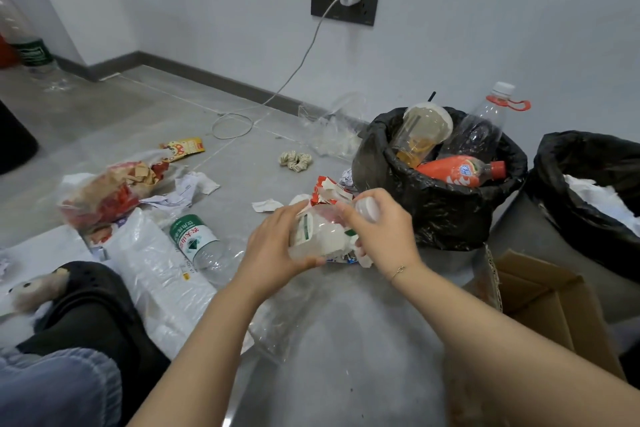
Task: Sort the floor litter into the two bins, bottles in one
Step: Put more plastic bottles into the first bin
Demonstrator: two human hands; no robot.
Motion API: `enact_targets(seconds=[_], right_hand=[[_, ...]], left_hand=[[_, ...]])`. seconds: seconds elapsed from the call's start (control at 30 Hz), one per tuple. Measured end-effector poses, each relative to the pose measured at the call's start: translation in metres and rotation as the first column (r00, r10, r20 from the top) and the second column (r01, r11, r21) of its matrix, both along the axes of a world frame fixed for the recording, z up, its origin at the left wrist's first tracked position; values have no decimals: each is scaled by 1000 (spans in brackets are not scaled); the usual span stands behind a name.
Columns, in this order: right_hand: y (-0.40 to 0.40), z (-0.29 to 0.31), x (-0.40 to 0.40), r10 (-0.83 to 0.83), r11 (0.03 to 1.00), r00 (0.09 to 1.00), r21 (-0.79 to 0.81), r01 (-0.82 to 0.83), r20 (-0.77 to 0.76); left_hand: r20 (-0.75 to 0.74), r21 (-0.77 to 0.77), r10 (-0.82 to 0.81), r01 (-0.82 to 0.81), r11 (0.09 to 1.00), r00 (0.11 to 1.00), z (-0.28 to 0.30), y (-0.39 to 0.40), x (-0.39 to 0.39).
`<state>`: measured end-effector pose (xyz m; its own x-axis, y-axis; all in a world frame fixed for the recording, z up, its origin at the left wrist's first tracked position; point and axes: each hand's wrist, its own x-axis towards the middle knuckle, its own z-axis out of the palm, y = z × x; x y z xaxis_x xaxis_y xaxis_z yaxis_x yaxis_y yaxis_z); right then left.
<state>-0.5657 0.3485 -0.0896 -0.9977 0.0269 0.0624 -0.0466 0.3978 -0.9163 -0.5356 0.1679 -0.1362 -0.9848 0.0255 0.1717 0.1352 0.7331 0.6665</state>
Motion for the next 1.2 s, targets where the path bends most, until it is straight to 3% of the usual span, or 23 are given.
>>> enact_targets(seconds=[0.1, 0.17, 0.23, 0.3, 0.43, 0.53, 0.7, 0.8, 0.97, 1.1, 1.2], right_hand=[[7, 9, -4, -91, 996, 995, -19, 90, -50], [12, 13, -7, -123, 992, 989, -25, 121, -83], [15, 16, -8, -108, 993, 989, -50, 103, -99], [17, 16, -5, -47, 997, 992, -67, 39, -116], [16, 11, 2, 97, 995, 981, 8, -97, -170], [13, 10, 5, 167, 983, 967, 103, -150, -194], [10, 12, 7, 200, 953, 977, 243, -178, -70], [15, 19, 9, 130, 958, 989, 265, -109, -64], [35, 54, 2, 27, 984, 989, 179, -1, -144], [57, 98, -10, 13, 979, 980, 202, 28, -198], [76, 140, -18, 17, 980, 970, 198, 33, -244]], left_hand=[[309, -211, 39, 28, 977, 950, 5, -36, 3], [521, -348, 88, 117, 930, 849, 4, -63, 7], [635, -474, 164, 214, 854, 755, -3, -81, 11], [599, -549, 202, 213, 809, 775, -17, -89, 13], [349, -593, 145, 98, 799, 926, -44, -96, 13], [260, -592, 124, 56, 804, 958, -48, -89, 12], [-14, -391, 154, -147, 909, 988, -27, -64, 8], [-91, -218, 196, -211, 953, 976, 3, -40, 0], [-131, 51, 57, -51, 997, 990, 74, 2, -21], [-116, 319, -16, 52, 946, 993, 130, 41, -28], [-156, 339, -108, 156, 928, 982, 167, 67, -35]])
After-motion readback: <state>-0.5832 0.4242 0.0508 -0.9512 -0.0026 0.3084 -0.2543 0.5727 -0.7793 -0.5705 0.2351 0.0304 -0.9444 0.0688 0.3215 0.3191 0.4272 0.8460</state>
